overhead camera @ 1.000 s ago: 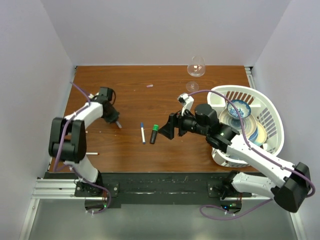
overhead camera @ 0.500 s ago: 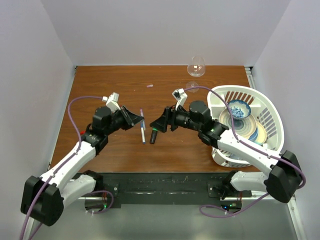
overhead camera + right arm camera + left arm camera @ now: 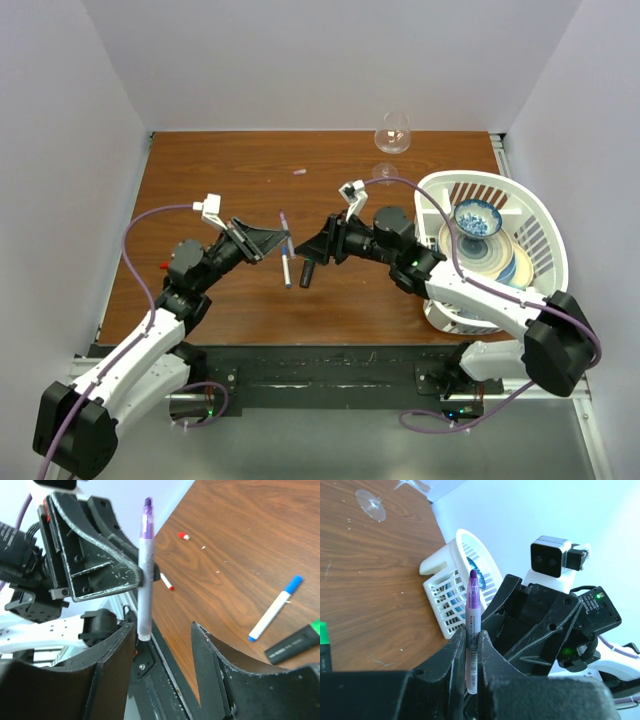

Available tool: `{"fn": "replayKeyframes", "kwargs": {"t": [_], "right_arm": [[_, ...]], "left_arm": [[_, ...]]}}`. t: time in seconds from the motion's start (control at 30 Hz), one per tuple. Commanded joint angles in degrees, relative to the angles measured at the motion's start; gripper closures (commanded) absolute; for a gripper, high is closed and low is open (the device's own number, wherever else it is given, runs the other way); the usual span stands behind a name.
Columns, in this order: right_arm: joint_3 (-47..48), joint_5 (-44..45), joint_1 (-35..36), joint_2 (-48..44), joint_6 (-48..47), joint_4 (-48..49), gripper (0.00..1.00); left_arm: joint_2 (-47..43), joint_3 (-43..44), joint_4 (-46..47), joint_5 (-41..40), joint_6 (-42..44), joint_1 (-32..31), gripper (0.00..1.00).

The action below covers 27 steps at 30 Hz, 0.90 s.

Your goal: Insert the pens into the pen caps

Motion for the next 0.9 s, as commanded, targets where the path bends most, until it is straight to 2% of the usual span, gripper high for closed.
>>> {"fn": "replayKeyframes", "kwargs": {"t": [0.0,0.2,0.27,0.33,0.43,0.47,0.53,0.73,0.87], "right_arm": [[3.47,-1.66,2.36,0.79,0.08,2.22,0.53],[4.35,-1.57,4.38,3.26,0.08,3.01,0.59],[4.17,-0.79,4.82,3.52,0.34,3.71,0.66],[3.91,0.36,5.09,3.52,0.34,4.07,0.69],[3.38,1.85,5.17,3.08,1.04,4.07,0.61],[3.20,2.03,5.09,2.65,1.22,3.98,0.54],[3.11,2.47,5.09,2.38,1.13,3.81,0.51],[3.99,3.26,5.17,1.59,-0.54,1.87,0.52],[4.35,3.26,5.17,1.67,-1.24,1.43,0.57]], "left_arm": [[-0.99,0.09,4.92,0.74,-0.42,-0.77,1.00],[-1.00,0.44,4.31,0.99,0.46,-0.86,1.00],[-0.73,0.62,4.05,1.53,1.16,-0.86,1.00],[-1.08,0.36,3.69,1.79,1.78,-0.86,1.00],[-1.79,0.44,2.38,1.88,3.10,-0.86,1.00],[-2.14,0.35,1.76,1.97,3.62,-0.86,1.00],[-2.31,0.44,1.32,2.14,4.06,-0.86,1.00],[-2.23,0.88,1.05,2.85,5.03,-0.86,1.00],[-2.05,1.32,0.79,3.81,5.56,-0.86,1.00]]}}
